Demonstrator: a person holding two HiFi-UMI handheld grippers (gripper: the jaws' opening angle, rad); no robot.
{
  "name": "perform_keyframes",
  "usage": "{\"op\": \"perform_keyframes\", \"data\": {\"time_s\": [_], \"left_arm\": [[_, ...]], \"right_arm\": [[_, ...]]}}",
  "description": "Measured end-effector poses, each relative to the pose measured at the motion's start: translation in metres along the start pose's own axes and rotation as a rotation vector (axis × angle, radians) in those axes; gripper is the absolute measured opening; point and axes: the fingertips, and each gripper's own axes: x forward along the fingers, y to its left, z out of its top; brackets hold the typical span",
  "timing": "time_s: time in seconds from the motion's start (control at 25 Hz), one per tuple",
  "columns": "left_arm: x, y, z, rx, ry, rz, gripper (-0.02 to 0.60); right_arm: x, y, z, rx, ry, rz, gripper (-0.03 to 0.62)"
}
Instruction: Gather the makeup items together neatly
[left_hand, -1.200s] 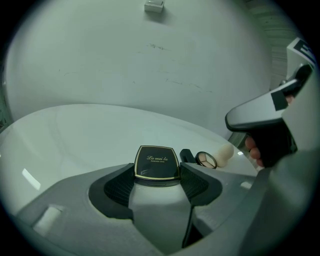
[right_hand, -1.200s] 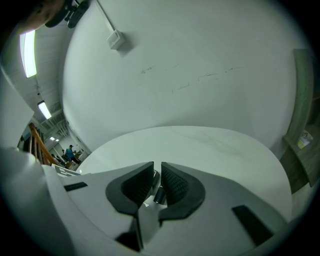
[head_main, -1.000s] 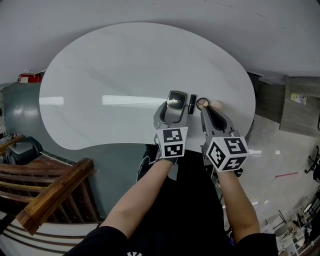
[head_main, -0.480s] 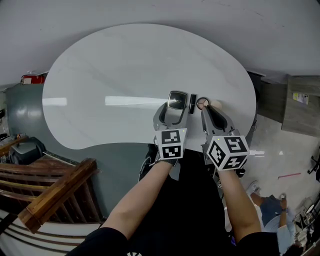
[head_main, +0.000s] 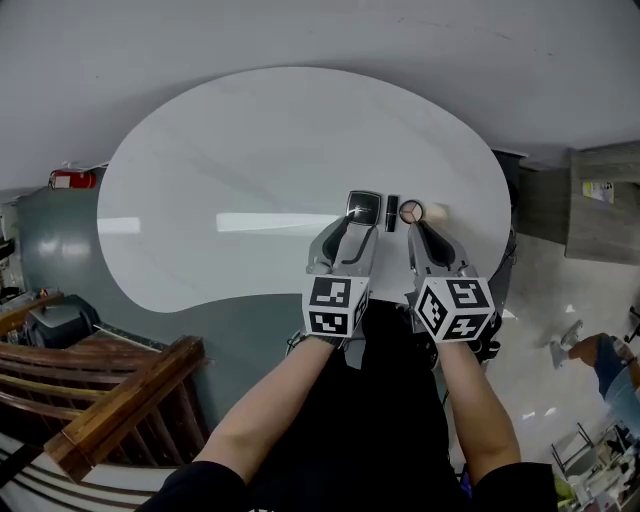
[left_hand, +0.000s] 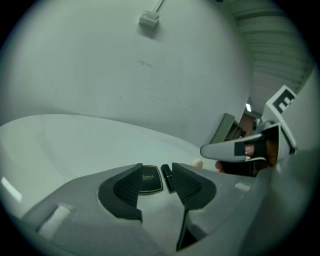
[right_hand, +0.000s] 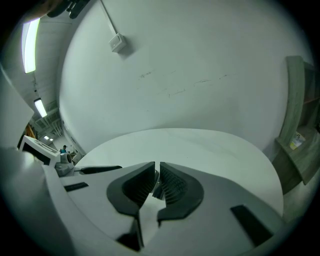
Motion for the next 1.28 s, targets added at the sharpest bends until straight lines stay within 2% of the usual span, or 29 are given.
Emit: {"op": "perform_keyframes", "data": {"time_s": [0.16, 0.28, 0.4, 0.88, 1.08, 1.28], "left_arm": [[-0.023, -0.012, 0.015, 0.022, -0.036, -0.079, 0.096], [-0.037, -0.022, 0.031, 0.071, -0.067, -0.152, 0.041], [-0.054, -0.028, 0.042, 0.107, -0.084, -0.199, 0.013], [-0.124, -0.05, 0.081, 0.195, -0.129, -0.373, 0.008], [-0.149, -0.054, 0.103, 0.2, -0.177, -0.412, 0.008], [-0.17, -0.054, 0.133, 0.198, -0.228, -0.42, 0.008]], "right_arm": [[-0.016, 0.01, 0.001, -0.005, -0.033, -0.04, 0.034], [-0.026, 0.018, 0.006, -0.001, -0.075, -0.074, 0.031], [-0.036, 0.032, 0.01, -0.001, -0.111, -0.095, 0.029], [-0.083, 0.082, 0.035, -0.033, -0.221, -0.165, 0.015], [-0.101, 0.102, 0.058, -0.072, -0.267, -0.183, 0.015], [-0.117, 0.118, 0.088, -0.108, -0.309, -0.19, 0.015]]}}
